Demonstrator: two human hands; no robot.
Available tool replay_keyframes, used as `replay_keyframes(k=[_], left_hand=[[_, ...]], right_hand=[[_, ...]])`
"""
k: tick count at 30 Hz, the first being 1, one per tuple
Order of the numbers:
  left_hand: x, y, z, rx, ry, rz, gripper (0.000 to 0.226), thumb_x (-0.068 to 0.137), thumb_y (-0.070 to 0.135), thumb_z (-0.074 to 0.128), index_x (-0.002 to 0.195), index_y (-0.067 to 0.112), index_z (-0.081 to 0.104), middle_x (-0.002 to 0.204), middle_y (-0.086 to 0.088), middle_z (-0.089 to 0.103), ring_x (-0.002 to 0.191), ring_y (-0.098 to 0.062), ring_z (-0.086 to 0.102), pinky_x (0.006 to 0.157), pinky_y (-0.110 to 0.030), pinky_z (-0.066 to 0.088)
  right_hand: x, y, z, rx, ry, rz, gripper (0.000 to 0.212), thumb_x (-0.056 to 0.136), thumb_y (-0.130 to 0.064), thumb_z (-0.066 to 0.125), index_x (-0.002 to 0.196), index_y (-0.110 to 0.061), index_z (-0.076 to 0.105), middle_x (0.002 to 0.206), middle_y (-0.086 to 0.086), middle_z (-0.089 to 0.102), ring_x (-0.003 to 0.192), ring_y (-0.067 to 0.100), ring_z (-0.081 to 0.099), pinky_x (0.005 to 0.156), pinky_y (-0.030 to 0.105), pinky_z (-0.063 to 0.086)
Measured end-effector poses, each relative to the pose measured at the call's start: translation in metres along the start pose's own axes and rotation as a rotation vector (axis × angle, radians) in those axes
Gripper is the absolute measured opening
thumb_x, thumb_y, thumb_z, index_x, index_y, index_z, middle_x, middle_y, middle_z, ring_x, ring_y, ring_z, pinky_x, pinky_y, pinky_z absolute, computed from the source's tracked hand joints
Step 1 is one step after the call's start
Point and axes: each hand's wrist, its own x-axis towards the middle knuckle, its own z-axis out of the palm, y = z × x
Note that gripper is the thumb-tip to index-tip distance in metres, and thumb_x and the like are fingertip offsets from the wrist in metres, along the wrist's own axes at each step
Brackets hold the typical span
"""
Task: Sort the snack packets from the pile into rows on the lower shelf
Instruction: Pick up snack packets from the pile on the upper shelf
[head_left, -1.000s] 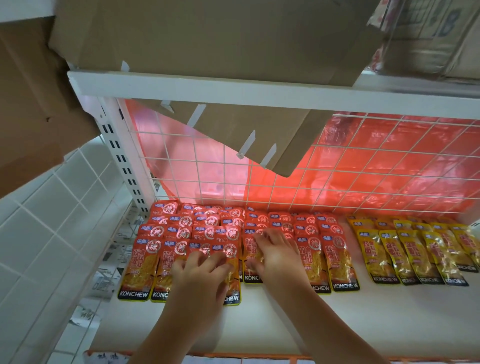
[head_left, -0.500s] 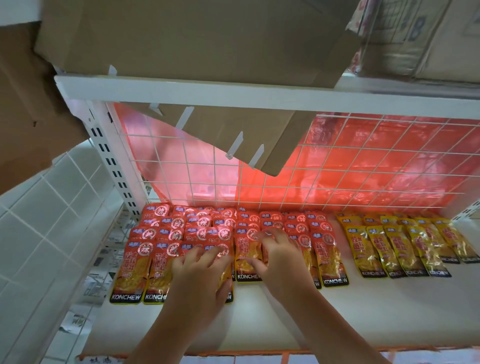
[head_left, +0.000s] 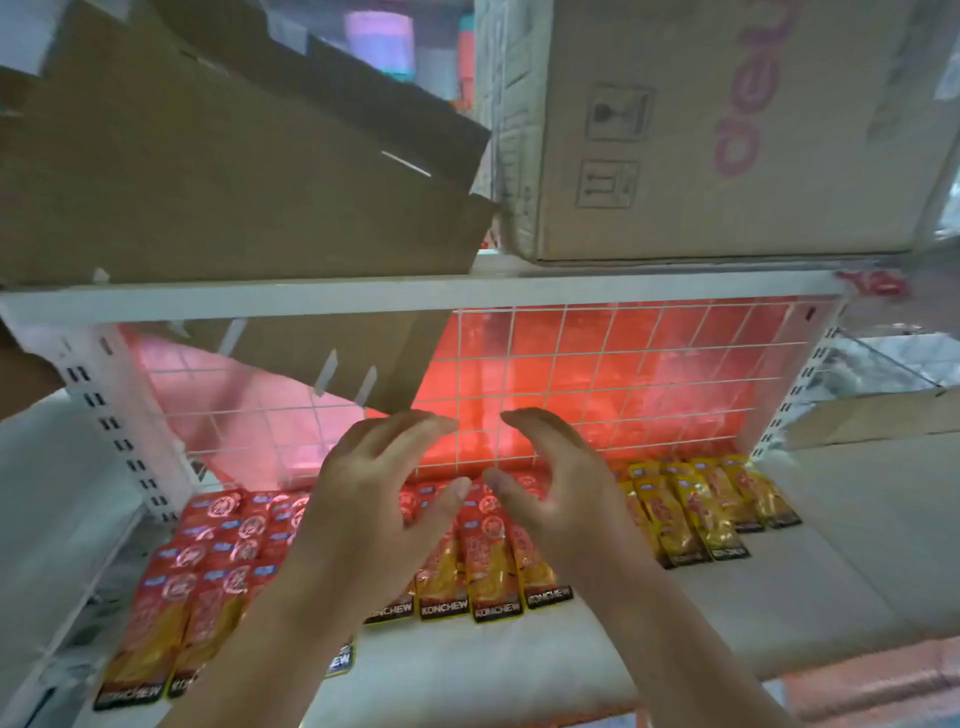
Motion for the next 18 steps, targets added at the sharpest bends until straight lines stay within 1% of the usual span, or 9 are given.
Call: replay_keyframes(k=[1, 3, 5, 7, 9, 11, 13, 16, 18], left_hand=[[0.011, 0.021, 0.001, -0.034, 0.029, 0.035, 0.047, 0.091, 0.05, 0.06, 0.133, 0.03, 0.065, 0.129, 0.024, 0.055, 0.124, -0.009, 0.055, 0.106, -0.027, 0.041], [0.033, 0.063, 0.002, -0.093, 0.06, 0.088, 0.046, 0.091, 0.05, 0.059, 0.133, 0.03, 0.065, 0.128, 0.024, 0.057, 0.125, -0.005, 0.054, 0.107, -0.018, 0.037], [0.051, 0.105, 0.003, -0.153, 0.07, 0.139, 0.044, 0.092, 0.052, 0.059, 0.132, 0.034, 0.064, 0.126, 0.029, 0.058, 0.125, 0.004, 0.052, 0.106, -0.011, 0.033], [0.069, 0.154, 0.01, -0.215, 0.078, 0.209, 0.043, 0.092, 0.053, 0.059, 0.131, 0.037, 0.064, 0.126, 0.033, 0.058, 0.123, 0.01, 0.051, 0.102, -0.01, 0.035], [0.085, 0.205, 0.021, -0.289, 0.071, 0.253, 0.043, 0.092, 0.055, 0.058, 0.13, 0.039, 0.065, 0.123, 0.033, 0.062, 0.117, 0.01, 0.055, 0.092, -0.012, 0.041], [0.098, 0.256, 0.034, -0.359, 0.077, 0.303, 0.04, 0.09, 0.055, 0.058, 0.127, 0.042, 0.065, 0.12, 0.032, 0.062, 0.111, 0.013, 0.055, 0.081, -0.007, 0.039], [0.108, 0.307, 0.048, -0.423, 0.075, 0.367, 0.038, 0.09, 0.053, 0.059, 0.126, 0.043, 0.066, 0.117, 0.032, 0.063, 0.109, 0.017, 0.054, 0.083, -0.004, 0.037], [0.118, 0.38, 0.073, -0.524, 0.027, 0.426, 0.039, 0.089, 0.048, 0.065, 0.127, 0.04, 0.067, 0.117, 0.033, 0.062, 0.111, 0.018, 0.054, 0.086, -0.002, 0.036], [0.121, 0.425, 0.091, -0.584, -0.003, 0.464, 0.039, 0.087, 0.047, 0.066, 0.125, 0.04, 0.068, 0.117, 0.033, 0.063, 0.112, 0.016, 0.054, 0.089, -0.004, 0.038]], right_hand=[[-0.003, 0.0, -0.024, 0.016, 0.054, -0.025, 0.055, 0.09, -0.056, 0.062, 0.14, -0.033, 0.056, 0.13, -0.041, 0.046, 0.126, -0.022, 0.038, 0.1, 0.003, 0.028], [-0.01, 0.002, -0.071, 0.024, 0.152, -0.048, 0.051, 0.091, -0.055, 0.063, 0.137, -0.035, 0.057, 0.127, -0.049, 0.043, 0.125, -0.024, 0.037, 0.098, -0.002, 0.024], [-0.015, 0.003, -0.116, 0.017, 0.228, -0.056, 0.052, 0.088, -0.055, 0.062, 0.136, -0.036, 0.058, 0.129, -0.043, 0.047, 0.127, -0.02, 0.041, 0.1, 0.0, 0.026], [-0.026, 0.006, -0.169, -0.007, 0.315, -0.069, 0.052, 0.087, -0.055, 0.062, 0.135, -0.033, 0.06, 0.131, -0.03, 0.056, 0.126, -0.013, 0.047, 0.101, 0.005, 0.032], [-0.041, 0.01, -0.225, -0.033, 0.411, -0.085, 0.05, 0.086, -0.053, 0.063, 0.131, -0.031, 0.064, 0.126, -0.025, 0.06, 0.121, -0.01, 0.052, 0.098, 0.007, 0.036], [-0.058, 0.012, -0.28, -0.082, 0.489, -0.089, 0.047, 0.084, -0.051, 0.063, 0.127, -0.032, 0.066, 0.122, -0.024, 0.063, 0.116, -0.008, 0.056, 0.096, 0.01, 0.04], [-0.08, 0.015, -0.335, -0.133, 0.547, -0.081, 0.041, 0.082, -0.05, 0.062, 0.121, -0.037, 0.064, 0.117, -0.023, 0.064, 0.112, -0.007, 0.057, 0.094, 0.015, 0.043], [-0.116, 0.019, -0.409, -0.215, 0.59, -0.046, 0.051, 0.081, -0.053, 0.058, 0.125, -0.028, 0.066, 0.121, -0.014, 0.065, 0.116, 0.003, 0.058, 0.097, 0.024, 0.045], [-0.144, 0.024, -0.454, -0.284, 0.635, -0.018, 0.052, 0.081, -0.05, 0.061, 0.128, -0.028, 0.066, 0.121, -0.015, 0.065, 0.116, 0.002, 0.058, 0.098, 0.023, 0.045]])
